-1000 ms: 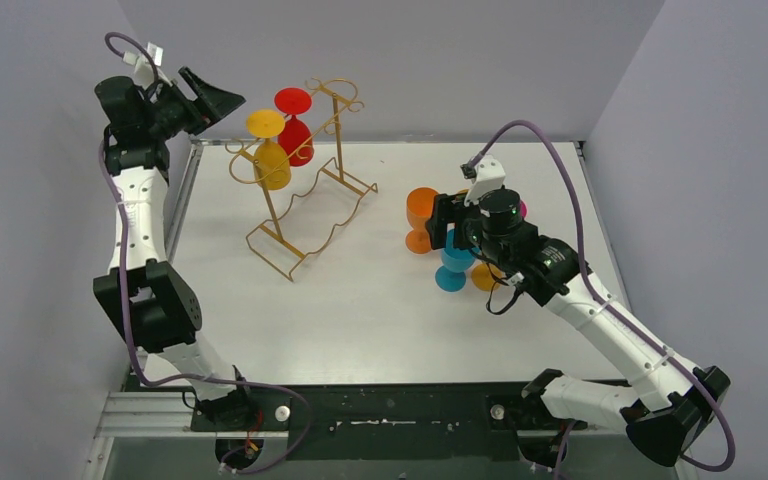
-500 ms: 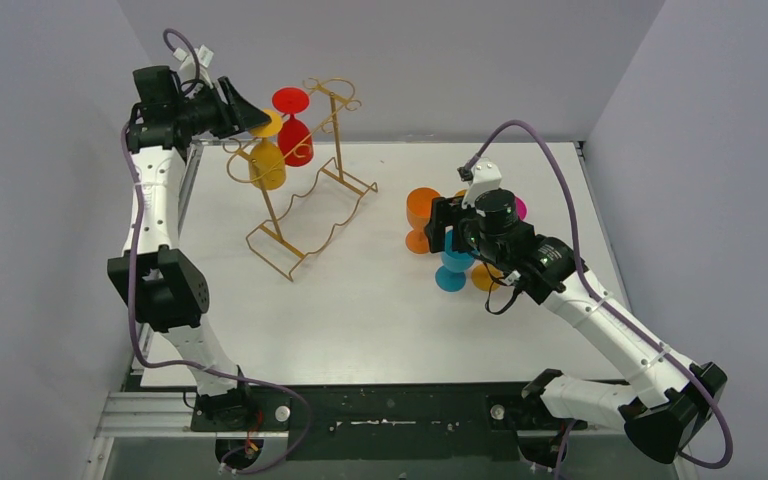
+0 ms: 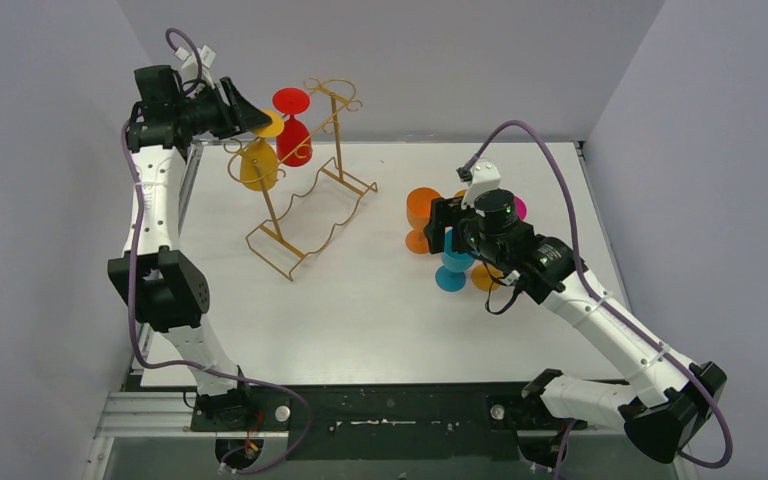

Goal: Take the wine glass off the wine glass rack
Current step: Pick up the wine glass from the wine rack.

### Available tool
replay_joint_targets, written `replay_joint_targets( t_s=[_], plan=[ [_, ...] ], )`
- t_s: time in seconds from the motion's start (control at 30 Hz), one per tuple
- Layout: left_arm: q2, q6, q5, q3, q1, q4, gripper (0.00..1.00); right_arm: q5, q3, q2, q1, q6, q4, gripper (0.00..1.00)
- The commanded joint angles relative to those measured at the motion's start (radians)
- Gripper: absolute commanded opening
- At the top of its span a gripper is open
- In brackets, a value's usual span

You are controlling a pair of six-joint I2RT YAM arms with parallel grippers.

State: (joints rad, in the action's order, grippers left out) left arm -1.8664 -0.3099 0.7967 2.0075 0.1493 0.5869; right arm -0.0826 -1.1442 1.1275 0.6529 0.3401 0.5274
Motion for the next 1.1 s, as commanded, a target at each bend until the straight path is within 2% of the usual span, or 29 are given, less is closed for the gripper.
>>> replay_joint_targets(
  t_s=[0.0,0.13,0.27,0.4,0.73,0.8,0.93,1.07],
  plan=[
    [0.036,0.012,-0.001,0.031,0.017,0.028,0.48,0.000,-0.016,0.011,-0.007,-0.004,-0.010,0.79],
    [0.058,0.020,-0.039,0.036,0.029,0.044,0.46,-0.004,-0.014,0.011,-0.007,0.012,-0.008,0.79],
    [0.091,-0.004,-0.005,0.010,0.045,-0.003,0.43,-0.016,-0.013,0.009,-0.007,0.034,-0.006,0.79],
    [0.089,0.005,-0.003,0.029,0.048,0.030,0.37,-0.017,-0.006,0.008,-0.008,0.040,-0.005,0.80],
    [0.071,0.022,0.033,0.033,0.044,0.054,0.43,-0.001,0.000,0.023,-0.007,0.039,-0.003,0.80],
    [0.062,0.028,0.042,0.041,0.041,0.059,0.41,0.003,0.000,0.020,-0.008,0.039,-0.003,0.80],
    [0.059,-0.002,0.107,0.024,0.040,0.008,0.28,0.009,0.000,0.017,-0.007,0.038,0.002,0.80],
    [0.055,0.003,0.102,0.029,0.041,0.018,0.24,0.011,0.001,0.015,-0.009,0.039,0.004,0.80]
  ],
)
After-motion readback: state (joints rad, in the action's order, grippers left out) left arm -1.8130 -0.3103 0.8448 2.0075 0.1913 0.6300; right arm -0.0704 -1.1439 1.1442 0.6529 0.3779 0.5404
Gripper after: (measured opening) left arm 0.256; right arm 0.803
